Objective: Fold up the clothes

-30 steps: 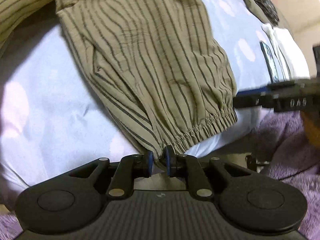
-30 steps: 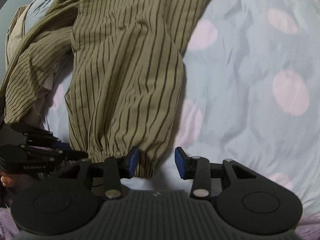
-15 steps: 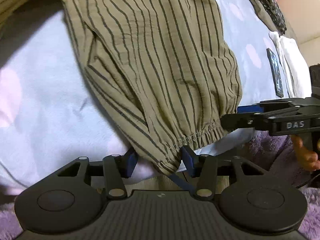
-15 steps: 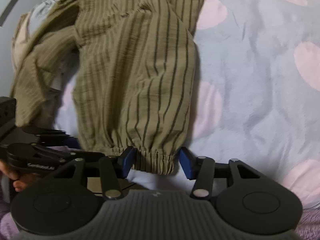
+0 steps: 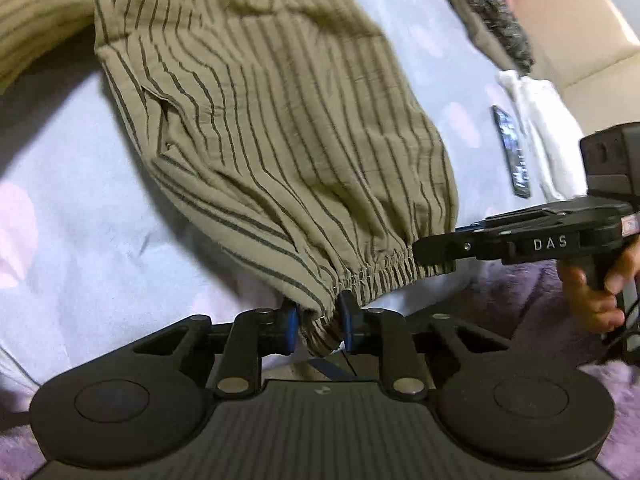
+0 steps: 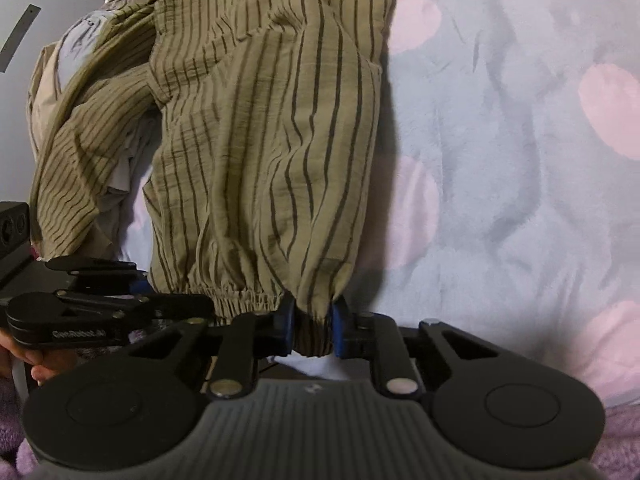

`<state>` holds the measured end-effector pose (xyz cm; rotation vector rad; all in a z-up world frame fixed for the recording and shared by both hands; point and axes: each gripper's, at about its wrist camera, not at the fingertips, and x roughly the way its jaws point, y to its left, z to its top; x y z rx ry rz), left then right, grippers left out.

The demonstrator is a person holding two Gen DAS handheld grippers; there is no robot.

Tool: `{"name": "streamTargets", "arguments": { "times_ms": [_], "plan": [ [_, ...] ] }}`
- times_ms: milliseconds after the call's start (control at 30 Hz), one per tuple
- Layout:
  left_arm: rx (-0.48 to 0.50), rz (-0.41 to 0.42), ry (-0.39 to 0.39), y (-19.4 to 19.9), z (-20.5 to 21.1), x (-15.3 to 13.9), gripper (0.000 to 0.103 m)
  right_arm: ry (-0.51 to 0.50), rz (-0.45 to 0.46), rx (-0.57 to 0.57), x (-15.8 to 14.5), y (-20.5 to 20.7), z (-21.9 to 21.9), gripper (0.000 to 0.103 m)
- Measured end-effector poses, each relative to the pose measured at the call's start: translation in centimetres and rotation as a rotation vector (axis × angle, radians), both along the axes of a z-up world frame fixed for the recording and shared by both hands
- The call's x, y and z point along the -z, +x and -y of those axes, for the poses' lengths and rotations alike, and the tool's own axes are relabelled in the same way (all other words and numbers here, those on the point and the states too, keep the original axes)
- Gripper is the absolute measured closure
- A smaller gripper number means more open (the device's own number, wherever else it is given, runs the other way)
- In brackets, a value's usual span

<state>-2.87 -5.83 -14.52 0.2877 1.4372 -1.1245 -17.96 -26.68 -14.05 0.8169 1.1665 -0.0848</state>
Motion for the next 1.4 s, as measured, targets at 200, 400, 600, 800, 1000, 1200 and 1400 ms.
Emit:
{"name": "streamTargets", "arguments": {
  "times_ms": [200, 400, 600, 800, 1000, 1200, 1400],
  "plan": [
    [0.032, -0.038, -0.001, -1.5, -0.6, -1.5, 0.086, 0.024, 0.003, -0.020, -2.1, -1.7, -0.3, 0.084],
    [0.055, -0.015, 0.051, -2.2, -0.9, 0.1, 0.086, 0.033, -0.031, -0.040, -0.7, -2.5, -0.9, 0.083],
    [0.068, 0.006, 0.065, -2.5, -0.9, 0.6, 0.086, 0.010, -0.037, -0.072, -0.1, -2.3, -1.4, 0.083],
    [0.047, -0.004, 0.010, -1.6, -1.9, -1.4, 0.086, 0.054, 0.017, -0.040, -1.8, -2.3, -0.6, 0.083],
    [-0.007, -0.020, -0.058, 0.4, -2.5, -4.5, 0.087, 0.125, 0.116, 0.021, -4.7, -1.9, 1.3, 0.084],
    [-0.083, -0.026, -0.151, 3.7, -1.3, -7.8, 0.087, 0.164, 0.220, 0.083, -7.9, -0.3, 3.4, 0.084],
    [-0.145, -0.016, -0.171, 8.5, 1.3, -9.7, 0.087, 0.170, 0.264, 0.133, -9.8, 3.8, 6.1, 0.084]
  ]
}}
